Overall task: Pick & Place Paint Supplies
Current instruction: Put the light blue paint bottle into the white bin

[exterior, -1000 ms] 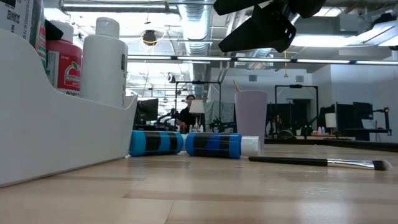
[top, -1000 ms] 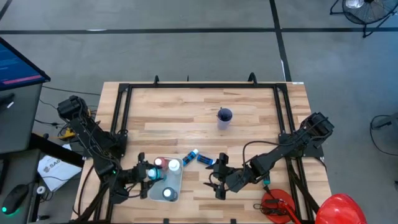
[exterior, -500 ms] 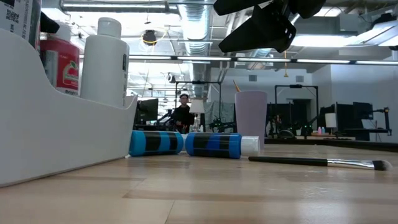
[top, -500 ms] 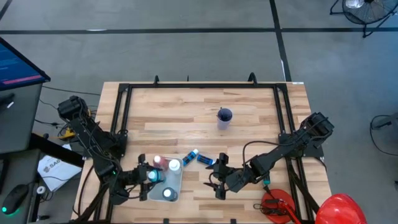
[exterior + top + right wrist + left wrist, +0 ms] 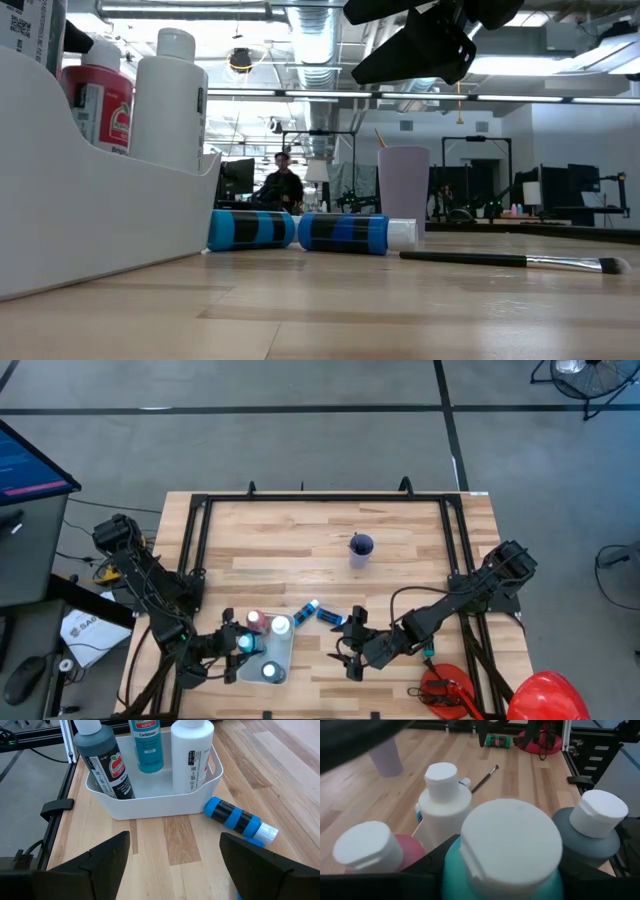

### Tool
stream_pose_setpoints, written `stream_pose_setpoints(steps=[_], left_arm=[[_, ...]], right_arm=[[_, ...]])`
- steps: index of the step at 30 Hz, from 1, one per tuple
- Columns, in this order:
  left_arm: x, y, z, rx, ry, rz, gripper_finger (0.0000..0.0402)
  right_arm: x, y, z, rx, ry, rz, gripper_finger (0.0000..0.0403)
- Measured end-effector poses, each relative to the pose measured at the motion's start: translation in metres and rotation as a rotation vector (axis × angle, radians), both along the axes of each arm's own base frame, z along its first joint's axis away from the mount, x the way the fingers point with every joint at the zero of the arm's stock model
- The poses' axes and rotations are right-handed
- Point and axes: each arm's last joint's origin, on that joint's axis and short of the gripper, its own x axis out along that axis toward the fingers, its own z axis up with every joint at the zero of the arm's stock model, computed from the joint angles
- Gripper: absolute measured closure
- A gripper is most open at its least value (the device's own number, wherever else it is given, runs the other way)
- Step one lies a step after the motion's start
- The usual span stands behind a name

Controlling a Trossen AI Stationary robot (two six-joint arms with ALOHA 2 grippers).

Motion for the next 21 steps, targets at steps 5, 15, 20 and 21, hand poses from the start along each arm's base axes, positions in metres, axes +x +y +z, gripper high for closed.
stream_pose_setpoints(steps=[5, 15, 20, 21], left_arm=[[-0.002, 0.004, -0.007, -0.021, 0.010, 0.015, 0.0213], [-0.003, 0.005, -0.016, -0.019, 0.022, 0.027, 0.0213], [-0.002, 0.004, -0.021, 0.002, 0.031, 0.033, 0.0210], [-0.002, 0.004, -0.021, 0.004, 0.028, 0.035, 0.0210]], right_arm=[[0.000, 0.000, 0.000, 0.000, 0.000, 0.000, 0.0101], [0.000, 0.000, 0.000, 0.000, 0.000, 0.000, 0.0101], [0.000, 0.000, 0.000, 0.000, 0.000, 0.000, 0.0101], [0.000, 0.000, 0.000, 0.000, 0.000, 0.000, 0.0101]])
